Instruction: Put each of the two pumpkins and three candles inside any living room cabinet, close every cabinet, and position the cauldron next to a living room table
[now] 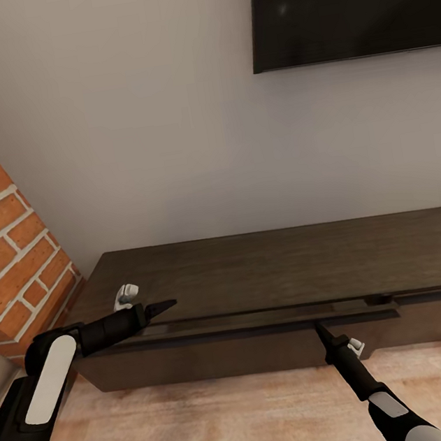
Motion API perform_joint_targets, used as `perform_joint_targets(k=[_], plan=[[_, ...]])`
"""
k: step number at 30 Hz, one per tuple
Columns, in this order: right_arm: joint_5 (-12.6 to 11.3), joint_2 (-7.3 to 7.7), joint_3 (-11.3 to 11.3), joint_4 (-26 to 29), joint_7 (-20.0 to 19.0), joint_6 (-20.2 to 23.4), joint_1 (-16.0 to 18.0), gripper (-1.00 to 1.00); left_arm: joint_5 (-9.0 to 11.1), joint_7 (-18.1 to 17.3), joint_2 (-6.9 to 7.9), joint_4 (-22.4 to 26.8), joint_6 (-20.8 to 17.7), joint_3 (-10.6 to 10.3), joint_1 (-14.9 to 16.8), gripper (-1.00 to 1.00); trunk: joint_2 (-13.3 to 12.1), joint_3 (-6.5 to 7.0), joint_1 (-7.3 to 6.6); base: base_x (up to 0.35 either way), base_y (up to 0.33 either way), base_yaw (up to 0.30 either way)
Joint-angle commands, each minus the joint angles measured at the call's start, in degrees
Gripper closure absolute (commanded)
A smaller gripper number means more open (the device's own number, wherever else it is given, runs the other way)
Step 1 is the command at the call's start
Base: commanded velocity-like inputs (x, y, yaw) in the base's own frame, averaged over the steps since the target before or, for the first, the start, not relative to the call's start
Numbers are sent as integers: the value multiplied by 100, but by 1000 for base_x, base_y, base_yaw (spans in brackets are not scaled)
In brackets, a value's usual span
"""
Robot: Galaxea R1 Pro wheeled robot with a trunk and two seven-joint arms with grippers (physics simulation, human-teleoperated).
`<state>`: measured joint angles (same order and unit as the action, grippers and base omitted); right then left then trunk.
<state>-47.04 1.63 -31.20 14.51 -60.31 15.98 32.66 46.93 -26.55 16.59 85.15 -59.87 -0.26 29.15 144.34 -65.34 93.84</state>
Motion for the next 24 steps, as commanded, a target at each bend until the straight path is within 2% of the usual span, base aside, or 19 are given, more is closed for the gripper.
perform_joint_targets(k=[1, 14, 24], plan=[[-45, 4, -62, -9, -16, 37, -2, 100, -26, -34, 5, 2, -13, -1, 3, -100, 2, -6, -1, -49, 0, 0], [-43, 4, -62, -9, -16, 37, -5, 100, -20, -55, 10, 14, -13, -1, 3, -100, 2, -6, -1, -34, 0, 0], [-43, 4, -62, -9, -16, 37, -4, 100, -26, -730, 127, 11, -13, 0, -5, -100, 2, -6, -1, -94, 3, 0]])
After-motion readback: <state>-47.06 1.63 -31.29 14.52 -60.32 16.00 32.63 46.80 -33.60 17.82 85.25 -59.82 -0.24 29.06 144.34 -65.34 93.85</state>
